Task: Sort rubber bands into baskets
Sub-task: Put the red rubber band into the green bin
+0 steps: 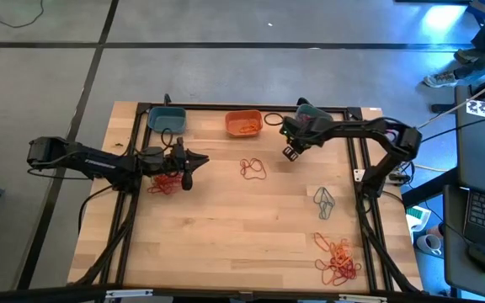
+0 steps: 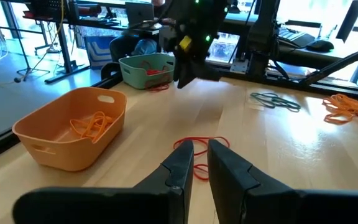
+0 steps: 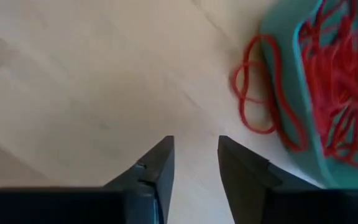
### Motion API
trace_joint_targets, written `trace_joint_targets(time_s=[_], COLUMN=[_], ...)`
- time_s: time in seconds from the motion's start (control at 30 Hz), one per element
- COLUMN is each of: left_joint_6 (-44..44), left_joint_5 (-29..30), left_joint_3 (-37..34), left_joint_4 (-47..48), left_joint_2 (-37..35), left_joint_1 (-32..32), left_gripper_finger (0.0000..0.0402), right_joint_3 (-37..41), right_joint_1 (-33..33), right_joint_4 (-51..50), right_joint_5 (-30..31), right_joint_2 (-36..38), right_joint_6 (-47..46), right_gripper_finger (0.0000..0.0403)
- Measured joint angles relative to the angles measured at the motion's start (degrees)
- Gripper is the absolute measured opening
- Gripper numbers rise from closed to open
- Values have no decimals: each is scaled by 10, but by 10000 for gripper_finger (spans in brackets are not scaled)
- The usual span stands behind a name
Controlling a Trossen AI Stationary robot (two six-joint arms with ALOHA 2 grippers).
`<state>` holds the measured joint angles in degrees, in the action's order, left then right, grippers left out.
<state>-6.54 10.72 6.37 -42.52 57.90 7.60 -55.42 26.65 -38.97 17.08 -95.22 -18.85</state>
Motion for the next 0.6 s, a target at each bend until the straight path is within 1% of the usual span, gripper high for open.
trace_joint_targets(time_s=[0.1, 0.2, 0.27, 0.43, 0.6], left_joint_6=[2, 4, 4, 5, 5], left_joint_5=[0, 0, 0, 0, 0], left_joint_3=[0, 0, 0, 0, 0], left_joint_4=[0, 0, 0, 1, 0], left_joint_2=[0, 0, 0, 0, 0], left_joint_1=[0, 0, 0, 0, 0], left_gripper_finger=[45, 45, 45, 45, 45], right_joint_3=[0, 0, 0, 0, 0], right_joint_1=[0, 2, 9, 35, 60], right_joint_4=[4, 26, 48, 89, 95], right_joint_5=[11, 47, 58, 65, 70], right_joint_2=[-18, -34, -42, -52, -52], right_joint_6=[-32, -50, -52, -54, -52], right_gripper_finger=[117, 115, 115, 115, 114])
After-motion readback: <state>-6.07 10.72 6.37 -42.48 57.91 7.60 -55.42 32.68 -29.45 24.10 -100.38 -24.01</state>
